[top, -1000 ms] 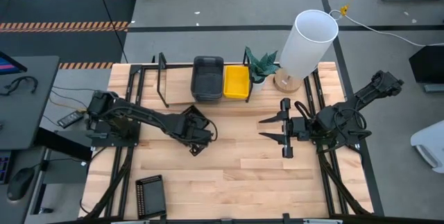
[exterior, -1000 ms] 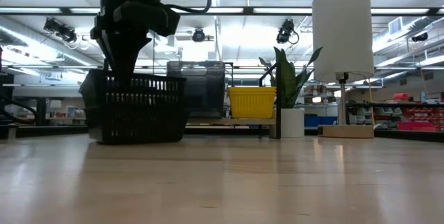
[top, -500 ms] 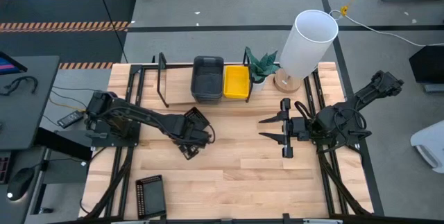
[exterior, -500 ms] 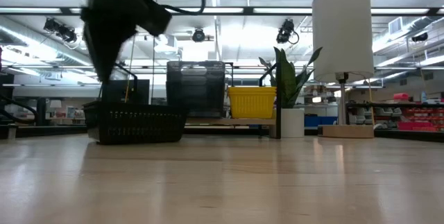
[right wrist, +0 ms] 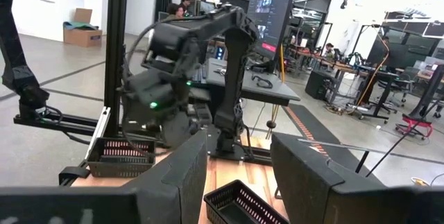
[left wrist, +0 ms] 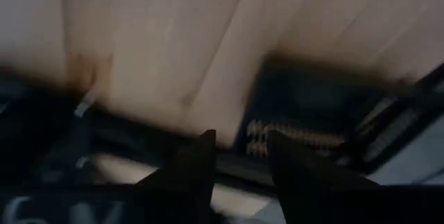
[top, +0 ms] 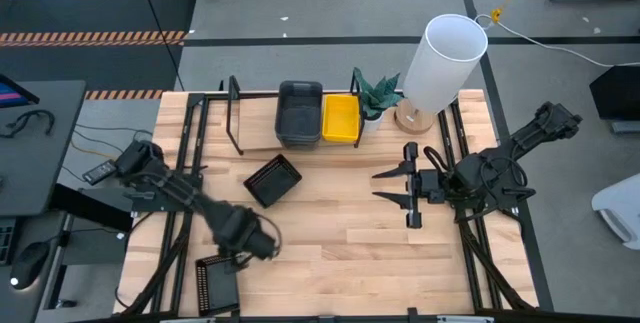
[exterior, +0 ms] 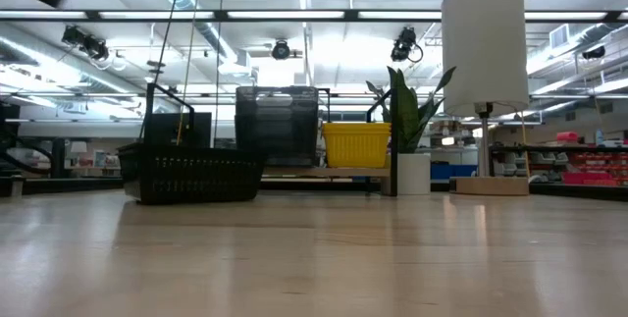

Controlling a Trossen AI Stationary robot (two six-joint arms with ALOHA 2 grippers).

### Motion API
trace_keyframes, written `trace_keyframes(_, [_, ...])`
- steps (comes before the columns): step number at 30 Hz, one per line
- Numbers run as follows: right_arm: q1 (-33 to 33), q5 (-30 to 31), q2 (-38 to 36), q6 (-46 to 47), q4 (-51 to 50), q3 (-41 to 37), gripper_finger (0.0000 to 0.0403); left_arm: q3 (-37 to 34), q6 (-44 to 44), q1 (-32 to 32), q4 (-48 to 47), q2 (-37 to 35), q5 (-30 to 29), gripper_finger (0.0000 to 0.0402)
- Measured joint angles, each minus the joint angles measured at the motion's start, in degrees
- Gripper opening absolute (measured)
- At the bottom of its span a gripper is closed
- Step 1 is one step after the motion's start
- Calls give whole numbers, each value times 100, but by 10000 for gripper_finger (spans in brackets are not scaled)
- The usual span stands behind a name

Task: Stack baskets on shelf by color
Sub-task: Stack the bottom black bin on the top black bin

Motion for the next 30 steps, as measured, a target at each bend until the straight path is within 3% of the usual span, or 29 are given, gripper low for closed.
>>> trace_keyframes(5, [0, 0, 25, 1, 43, -1, 165, -7, -364, -592, -698, -118, -171, 112])
trace_keyframes(11, [-31, -2, 32, -23, 76, -1, 165, -7, -1186, -1039, -513, -500, -940, 82])
trace_keyframes(15, [-37, 0, 32, -44, 69, 1, 165, -7, -1400, -1276, -312, -490, -1335, 83])
trace_keyframes(18, [-37, -2, 32, -47, 73, 1, 165, -91, -1435, -1282, 21, -415, -1276, 96])
trace_keyframes(24, [-37, -2, 32, -47, 91, -1, 165, -746, -1630, -1313, 1042, -420, -352, 90])
trace_keyframes(30, [-37, -2, 32, -49, 89, -1, 165, -1261, -1805, -1376, 1119, -417, -162, 107])
